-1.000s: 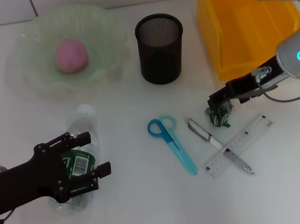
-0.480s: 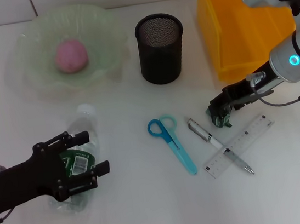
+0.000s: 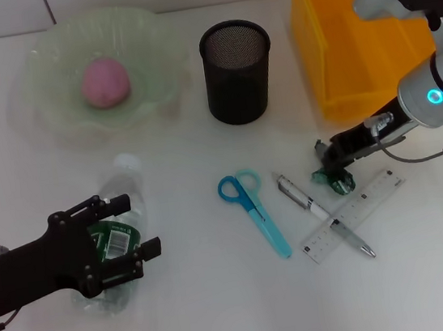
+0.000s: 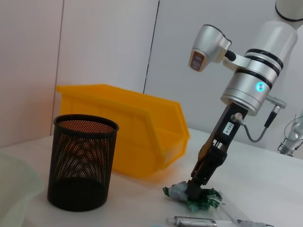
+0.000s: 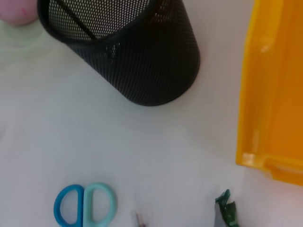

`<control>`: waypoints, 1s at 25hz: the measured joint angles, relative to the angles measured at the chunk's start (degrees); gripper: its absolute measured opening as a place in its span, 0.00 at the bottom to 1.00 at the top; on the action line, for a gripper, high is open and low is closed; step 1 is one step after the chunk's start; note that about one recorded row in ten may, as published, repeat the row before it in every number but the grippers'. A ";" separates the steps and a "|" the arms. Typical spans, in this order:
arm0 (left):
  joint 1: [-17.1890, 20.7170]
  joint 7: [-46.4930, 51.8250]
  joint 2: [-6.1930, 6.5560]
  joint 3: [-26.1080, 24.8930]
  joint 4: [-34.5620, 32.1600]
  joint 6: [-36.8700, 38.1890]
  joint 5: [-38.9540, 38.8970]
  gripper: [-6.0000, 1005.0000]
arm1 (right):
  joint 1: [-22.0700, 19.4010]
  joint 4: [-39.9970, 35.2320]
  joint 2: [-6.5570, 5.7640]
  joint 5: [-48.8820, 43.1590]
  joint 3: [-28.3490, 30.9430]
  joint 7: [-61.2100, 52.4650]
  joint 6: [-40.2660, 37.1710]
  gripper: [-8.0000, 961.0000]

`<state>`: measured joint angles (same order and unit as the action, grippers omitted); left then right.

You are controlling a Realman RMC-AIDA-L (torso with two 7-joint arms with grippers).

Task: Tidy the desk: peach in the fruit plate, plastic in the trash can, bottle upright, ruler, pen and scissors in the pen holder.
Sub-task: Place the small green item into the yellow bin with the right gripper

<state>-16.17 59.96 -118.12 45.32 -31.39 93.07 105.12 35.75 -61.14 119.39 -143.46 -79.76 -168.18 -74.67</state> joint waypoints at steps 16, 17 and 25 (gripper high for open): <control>-0.29 -0.42 0.03 -0.24 0.02 0.61 -0.32 0.83 | -11.99 -30.47 -0.04 2.97 5.19 0.40 -6.27 0.07; -0.47 -0.46 0.10 -0.24 0.01 0.62 -0.34 0.83 | -12.11 -32.16 -0.05 2.99 7.05 0.87 -5.99 0.08; -1.23 -0.46 0.14 -0.24 -0.11 0.71 -0.45 0.83 | -3.54 -19.41 -0.85 1.52 23.94 10.81 3.16 0.10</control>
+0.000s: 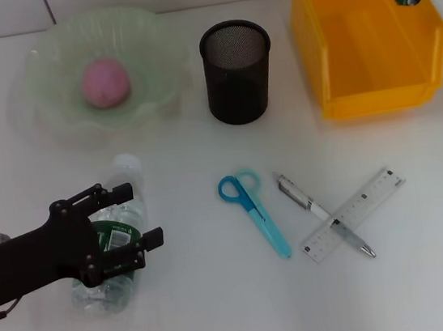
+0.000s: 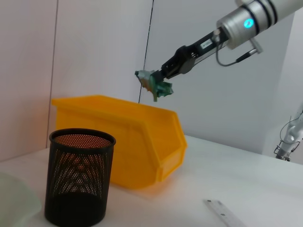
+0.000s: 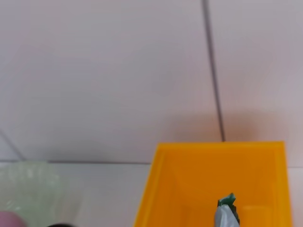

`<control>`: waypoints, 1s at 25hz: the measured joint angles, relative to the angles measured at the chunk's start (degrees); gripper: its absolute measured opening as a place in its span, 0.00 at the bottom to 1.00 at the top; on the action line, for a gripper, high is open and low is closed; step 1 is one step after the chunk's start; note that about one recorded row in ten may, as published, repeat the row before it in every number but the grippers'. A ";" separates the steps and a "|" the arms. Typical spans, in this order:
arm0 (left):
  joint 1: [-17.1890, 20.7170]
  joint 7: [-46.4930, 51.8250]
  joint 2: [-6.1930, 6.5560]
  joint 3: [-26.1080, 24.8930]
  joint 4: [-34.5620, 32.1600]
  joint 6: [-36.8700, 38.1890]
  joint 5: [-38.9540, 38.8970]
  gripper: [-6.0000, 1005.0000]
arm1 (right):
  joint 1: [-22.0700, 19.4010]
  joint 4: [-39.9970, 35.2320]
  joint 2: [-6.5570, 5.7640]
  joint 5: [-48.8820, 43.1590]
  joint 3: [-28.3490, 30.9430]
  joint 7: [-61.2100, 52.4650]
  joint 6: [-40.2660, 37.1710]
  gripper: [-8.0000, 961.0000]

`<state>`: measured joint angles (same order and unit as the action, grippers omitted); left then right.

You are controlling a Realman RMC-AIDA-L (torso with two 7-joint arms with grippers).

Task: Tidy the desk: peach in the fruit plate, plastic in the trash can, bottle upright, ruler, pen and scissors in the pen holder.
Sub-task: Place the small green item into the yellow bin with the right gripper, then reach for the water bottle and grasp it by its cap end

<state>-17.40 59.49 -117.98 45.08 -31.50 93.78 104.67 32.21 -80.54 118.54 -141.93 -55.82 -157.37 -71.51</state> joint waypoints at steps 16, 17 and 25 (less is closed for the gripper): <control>-1.41 6.73 -0.40 -5.46 -2.56 2.83 -0.71 0.83 | 3.10 10.73 -0.98 4.80 2.86 11.19 4.84 0.59; -1.41 6.73 -0.40 -5.46 -2.56 2.83 -0.71 0.83 | 2.00 8.97 -0.63 5.51 2.79 11.92 4.23 0.61; 1.34 32.88 -1.06 -1.97 -20.55 -2.85 -2.95 0.83 | -17.92 -1.37 0.79 39.48 -1.59 34.83 1.44 0.76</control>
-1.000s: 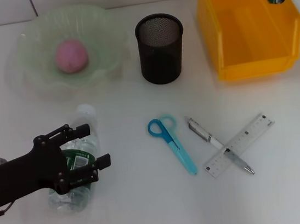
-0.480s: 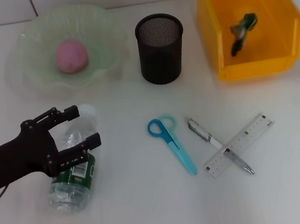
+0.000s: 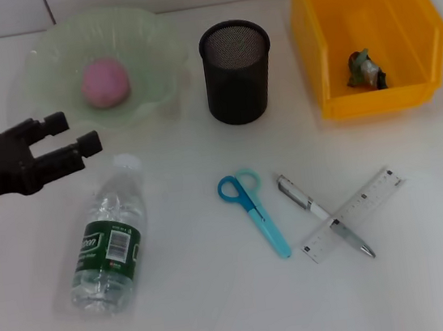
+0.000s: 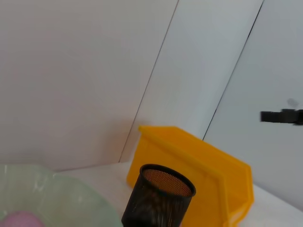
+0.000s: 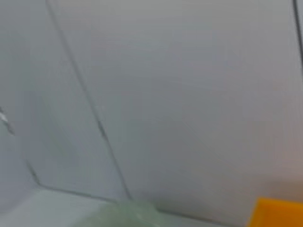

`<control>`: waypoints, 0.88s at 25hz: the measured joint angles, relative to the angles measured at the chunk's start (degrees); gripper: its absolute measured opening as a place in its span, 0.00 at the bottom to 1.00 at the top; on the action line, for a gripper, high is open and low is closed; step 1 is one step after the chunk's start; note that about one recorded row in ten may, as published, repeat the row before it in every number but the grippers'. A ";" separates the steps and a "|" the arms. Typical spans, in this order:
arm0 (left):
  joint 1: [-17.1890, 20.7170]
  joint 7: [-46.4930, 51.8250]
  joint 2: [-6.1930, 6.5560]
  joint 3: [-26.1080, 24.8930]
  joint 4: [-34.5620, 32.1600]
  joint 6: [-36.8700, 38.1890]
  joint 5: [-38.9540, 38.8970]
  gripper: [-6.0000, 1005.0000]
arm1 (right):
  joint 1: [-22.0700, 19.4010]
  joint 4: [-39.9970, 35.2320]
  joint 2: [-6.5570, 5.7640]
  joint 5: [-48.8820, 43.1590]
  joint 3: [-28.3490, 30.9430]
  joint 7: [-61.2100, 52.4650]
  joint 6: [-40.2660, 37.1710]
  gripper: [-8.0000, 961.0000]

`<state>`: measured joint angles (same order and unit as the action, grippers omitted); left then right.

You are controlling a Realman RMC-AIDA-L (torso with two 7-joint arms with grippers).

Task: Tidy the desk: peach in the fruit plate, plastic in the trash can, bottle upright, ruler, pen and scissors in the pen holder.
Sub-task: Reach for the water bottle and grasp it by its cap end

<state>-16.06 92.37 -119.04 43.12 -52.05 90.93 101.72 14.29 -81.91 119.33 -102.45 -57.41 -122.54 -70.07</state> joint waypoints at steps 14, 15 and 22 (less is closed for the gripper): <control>7.79 56.23 0.22 37.10 -51.99 -14.32 27.96 0.84 | -10.31 20.66 0.15 14.44 0.76 39.51 -16.53 0.86; 6.58 60.94 0.19 40.09 -53.65 -13.87 33.22 0.83 | -10.30 22.33 0.14 14.49 0.81 41.59 -16.92 0.86; -1.56 72.47 -0.19 49.99 -50.47 -10.99 46.48 0.83 | -9.33 28.92 0.01 14.63 0.89 46.54 -16.79 0.86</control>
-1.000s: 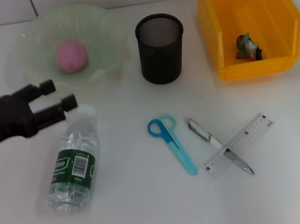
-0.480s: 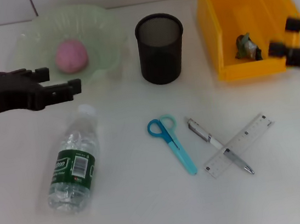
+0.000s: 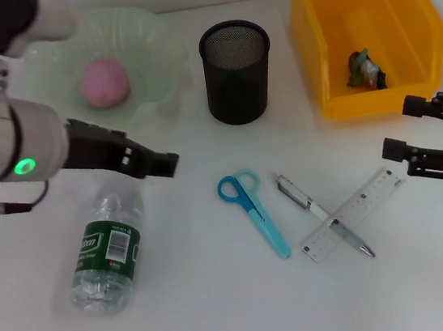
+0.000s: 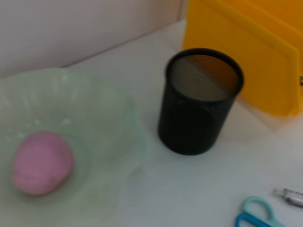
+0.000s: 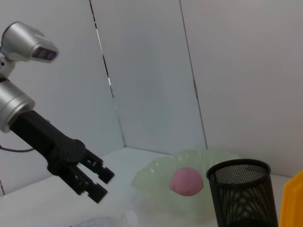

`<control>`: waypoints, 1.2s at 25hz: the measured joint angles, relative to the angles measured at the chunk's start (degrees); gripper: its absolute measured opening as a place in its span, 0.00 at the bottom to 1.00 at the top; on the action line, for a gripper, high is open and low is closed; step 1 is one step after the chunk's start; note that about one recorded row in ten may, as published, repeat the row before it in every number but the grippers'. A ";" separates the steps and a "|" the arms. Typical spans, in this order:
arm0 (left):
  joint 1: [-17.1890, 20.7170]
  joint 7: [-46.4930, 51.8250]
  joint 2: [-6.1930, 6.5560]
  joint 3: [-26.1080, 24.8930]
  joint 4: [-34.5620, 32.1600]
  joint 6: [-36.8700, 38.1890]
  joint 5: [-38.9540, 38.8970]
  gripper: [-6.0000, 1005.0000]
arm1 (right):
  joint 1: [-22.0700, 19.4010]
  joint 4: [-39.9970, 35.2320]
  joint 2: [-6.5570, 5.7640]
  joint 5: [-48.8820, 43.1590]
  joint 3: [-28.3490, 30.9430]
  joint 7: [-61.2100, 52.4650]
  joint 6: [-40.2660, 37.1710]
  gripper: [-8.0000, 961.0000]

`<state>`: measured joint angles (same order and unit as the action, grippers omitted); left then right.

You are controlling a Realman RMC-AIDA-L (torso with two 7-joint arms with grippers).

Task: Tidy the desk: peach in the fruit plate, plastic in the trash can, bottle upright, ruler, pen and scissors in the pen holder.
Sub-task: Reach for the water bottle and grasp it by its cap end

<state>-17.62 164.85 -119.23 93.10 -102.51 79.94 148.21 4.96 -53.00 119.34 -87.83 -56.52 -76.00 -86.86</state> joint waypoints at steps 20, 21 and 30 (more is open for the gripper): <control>-7.19 0.12 0.05 -6.58 22.26 -8.86 -1.92 0.78 | 1.15 3.82 -0.11 -0.39 1.93 1.34 -0.63 0.86; -7.80 0.13 0.09 -7.12 23.80 -9.58 -1.92 0.78 | 1.17 3.84 -0.10 -0.39 1.91 1.30 -0.60 0.86; -10.33 0.11 0.25 -8.57 29.97 -11.13 -1.66 0.76 | 1.55 3.96 -0.10 -0.33 1.56 0.02 -0.37 0.86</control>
<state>-27.95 164.96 -118.98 84.53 -72.55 68.81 146.54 6.51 -49.04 119.23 -88.16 -54.96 -75.98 -87.24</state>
